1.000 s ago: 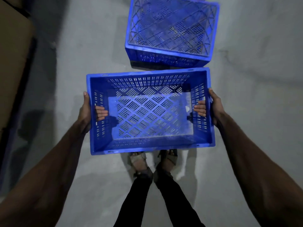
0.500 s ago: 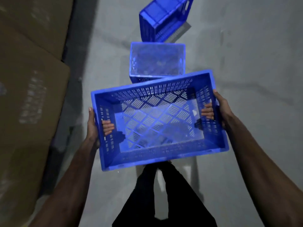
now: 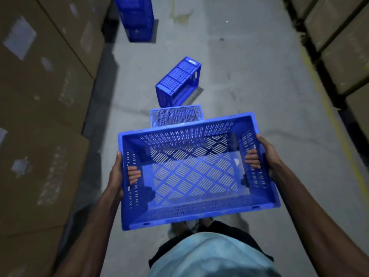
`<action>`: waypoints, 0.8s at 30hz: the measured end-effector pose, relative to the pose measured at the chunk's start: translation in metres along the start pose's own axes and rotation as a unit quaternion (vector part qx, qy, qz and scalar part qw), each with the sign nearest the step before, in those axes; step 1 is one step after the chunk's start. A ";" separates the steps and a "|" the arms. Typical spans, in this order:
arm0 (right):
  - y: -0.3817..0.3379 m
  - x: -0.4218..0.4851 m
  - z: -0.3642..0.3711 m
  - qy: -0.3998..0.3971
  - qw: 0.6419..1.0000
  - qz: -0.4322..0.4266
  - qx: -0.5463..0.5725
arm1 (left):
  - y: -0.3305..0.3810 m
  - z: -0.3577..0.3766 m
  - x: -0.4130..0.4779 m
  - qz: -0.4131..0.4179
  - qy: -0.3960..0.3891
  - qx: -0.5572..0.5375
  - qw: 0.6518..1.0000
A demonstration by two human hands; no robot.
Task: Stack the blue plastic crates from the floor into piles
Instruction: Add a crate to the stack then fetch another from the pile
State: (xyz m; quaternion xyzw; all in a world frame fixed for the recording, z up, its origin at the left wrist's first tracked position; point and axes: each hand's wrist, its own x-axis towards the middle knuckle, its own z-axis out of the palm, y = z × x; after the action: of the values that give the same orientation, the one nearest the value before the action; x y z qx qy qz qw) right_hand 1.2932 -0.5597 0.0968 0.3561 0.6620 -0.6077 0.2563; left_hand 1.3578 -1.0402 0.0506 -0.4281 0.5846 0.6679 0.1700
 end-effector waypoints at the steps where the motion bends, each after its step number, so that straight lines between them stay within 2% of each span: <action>1: -0.002 -0.003 -0.002 0.004 1.000 -0.007 0.005 | 0.008 0.003 0.000 0.014 -0.004 0.004 1.000; 12: -0.016 -0.007 -0.058 0.040 0.996 -0.023 0.083 | 0.068 0.075 -0.007 0.095 -0.010 0.016 0.995; 24: -0.069 0.050 -0.200 0.032 0.992 -0.024 0.121 | 0.103 0.253 -0.019 0.128 0.020 0.047 0.990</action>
State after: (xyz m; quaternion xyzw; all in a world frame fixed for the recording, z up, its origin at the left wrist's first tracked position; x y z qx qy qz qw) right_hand 1.2274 -0.3550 0.1268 0.3878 0.6000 -0.6773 0.1756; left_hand 1.1995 -0.8274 0.1174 -0.3543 0.6689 0.6471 0.0909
